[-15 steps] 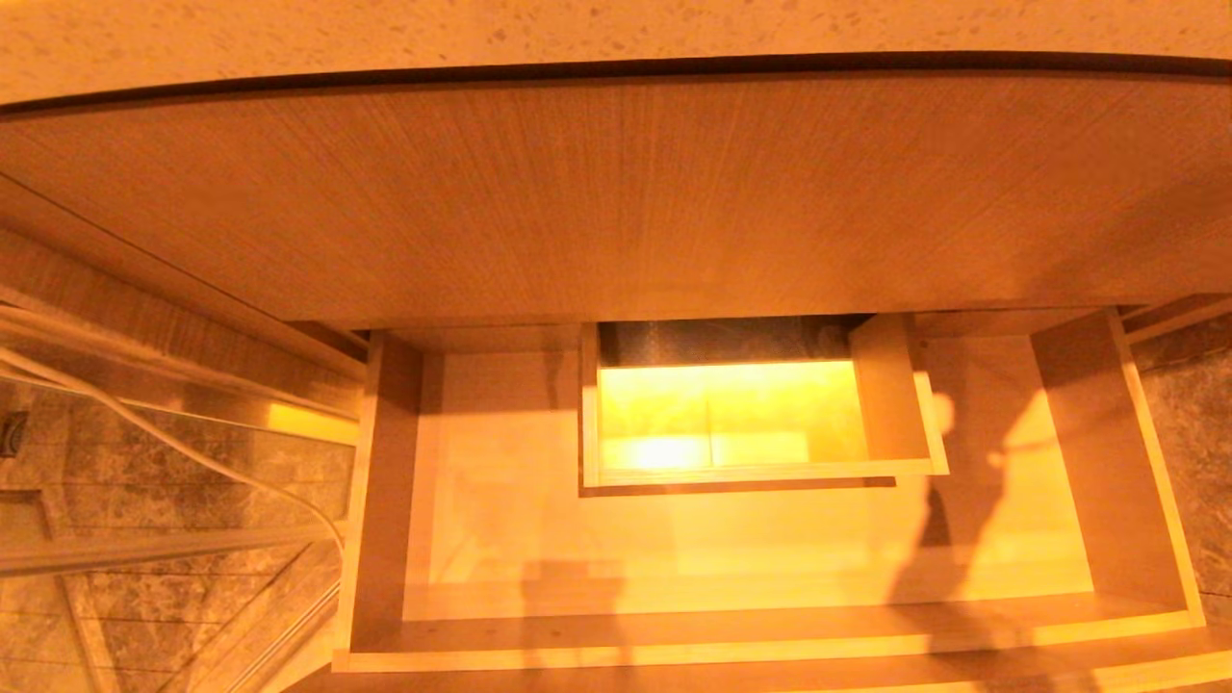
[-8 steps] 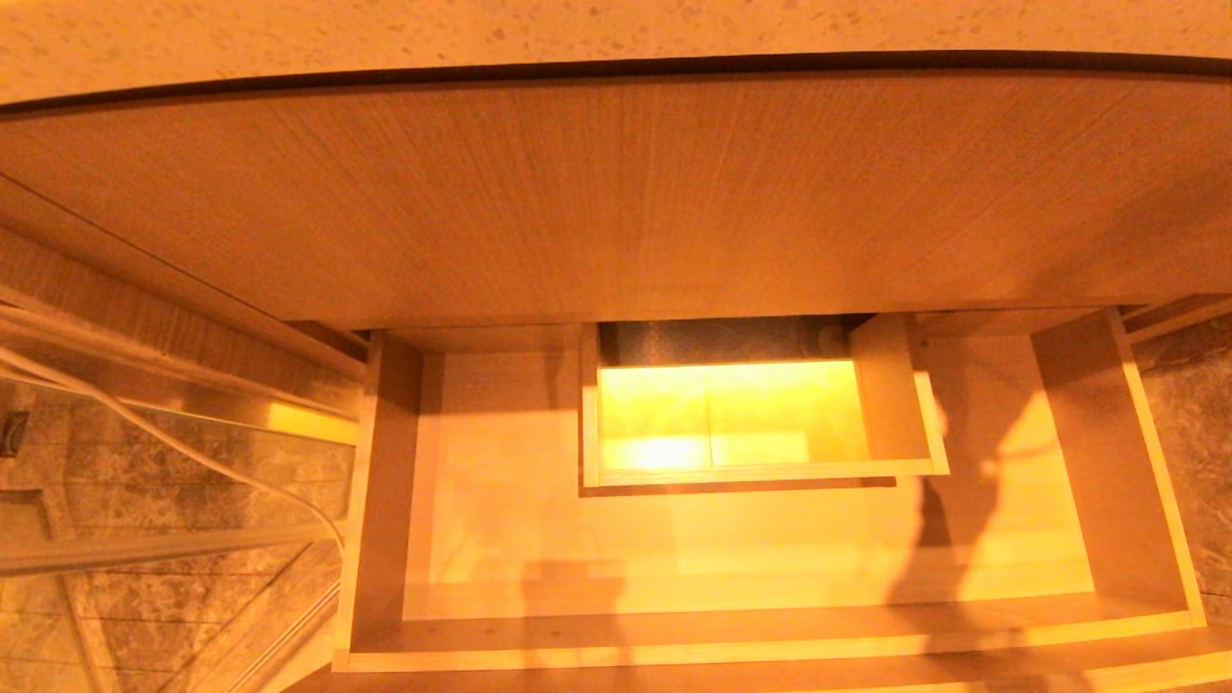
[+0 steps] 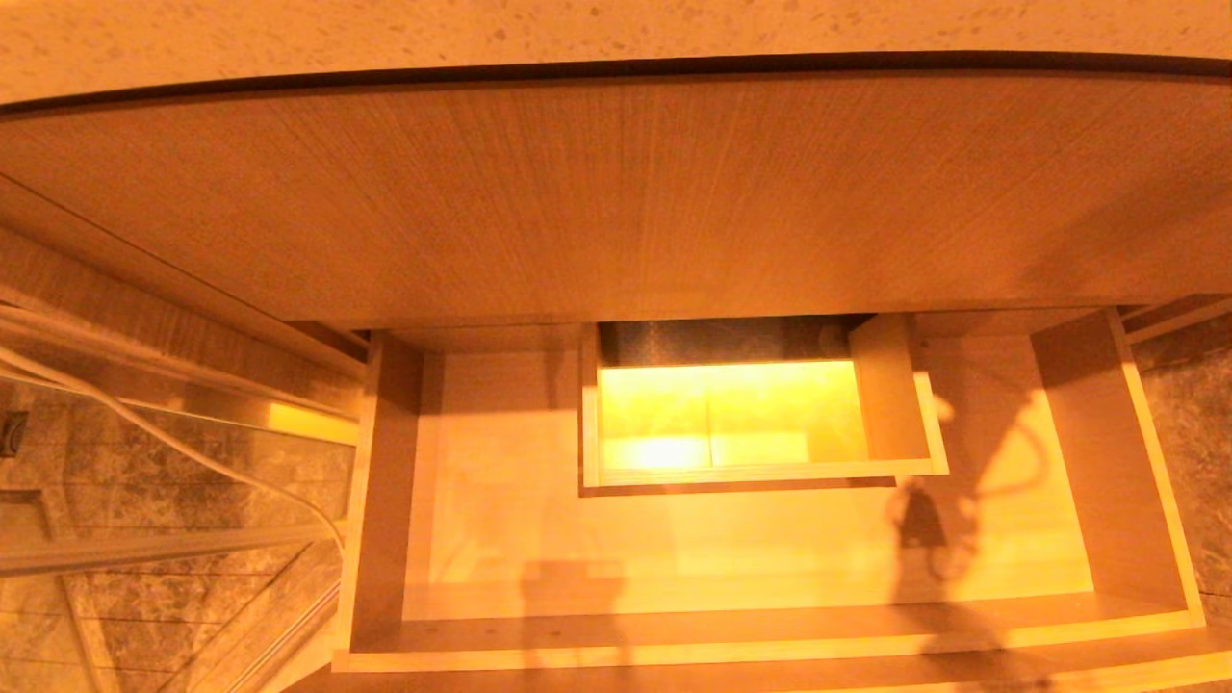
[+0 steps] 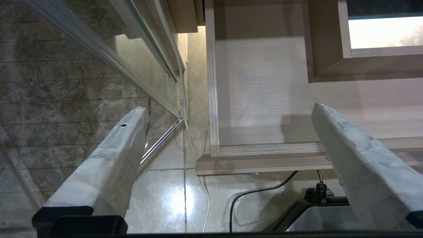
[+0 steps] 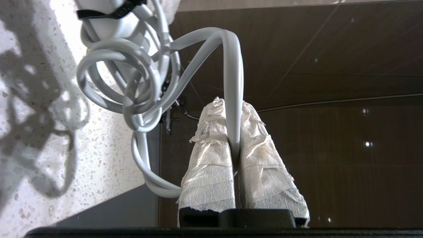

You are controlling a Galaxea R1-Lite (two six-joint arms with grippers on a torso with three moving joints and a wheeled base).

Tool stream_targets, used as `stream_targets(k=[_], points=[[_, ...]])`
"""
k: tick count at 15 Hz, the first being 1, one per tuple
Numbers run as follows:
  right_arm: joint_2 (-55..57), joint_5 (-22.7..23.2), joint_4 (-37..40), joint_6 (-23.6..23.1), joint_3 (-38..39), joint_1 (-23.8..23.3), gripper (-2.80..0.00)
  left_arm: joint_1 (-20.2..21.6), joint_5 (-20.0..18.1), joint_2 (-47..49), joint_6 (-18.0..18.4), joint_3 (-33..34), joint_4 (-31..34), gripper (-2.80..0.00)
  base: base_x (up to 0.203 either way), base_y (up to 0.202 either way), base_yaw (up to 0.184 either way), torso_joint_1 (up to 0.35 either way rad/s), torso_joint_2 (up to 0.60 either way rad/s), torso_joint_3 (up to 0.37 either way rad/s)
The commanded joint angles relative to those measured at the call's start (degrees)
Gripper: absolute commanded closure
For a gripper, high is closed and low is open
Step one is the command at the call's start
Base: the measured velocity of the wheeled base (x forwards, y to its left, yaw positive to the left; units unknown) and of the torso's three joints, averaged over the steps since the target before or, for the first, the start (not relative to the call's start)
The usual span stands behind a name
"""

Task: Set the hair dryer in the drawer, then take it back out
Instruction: Pick up the hairdryer

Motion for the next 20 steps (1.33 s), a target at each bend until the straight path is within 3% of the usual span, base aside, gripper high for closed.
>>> stream_targets(k=[1,5,10,15,20], points=[[-3.83,-0.04,-0.09,0.04,0.61,0.0,0.0,0.0,0.0,0.0,-0.02,0.0,0.0,-2.8,0.0,0.0,0.0,0.0,0.0,0.0],[-7.36,0.16,-0.18,4.85,-0.1,0.01,0.0,0.0,0.0,0.0,-0.02,0.0,0.0,-2.8,0.0,0.0,0.0,0.0,0.0,0.0],[-9.54,4.95,-2.1,9.87,0.67,0.04,0.0,0.0,0.0,0.0,-0.02,0.0,0.0,-2.8,0.0,0.0,0.0,0.0,0.0,0.0],[-17.11,5.13,0.65,17.17,1.54,0.01,0.0,0.0,0.0,0.0,-0.02,0.0,0.0,-2.8,0.0,0.0,0.0,0.0,0.0,0.0],[-23.83,4.68,1.03,16.46,1.81,-0.06,0.0,0.0,0.0,0.0,-0.02,0.0,0.0,-2.8,0.0,0.0,0.0,0.0,0.0,0.0]])
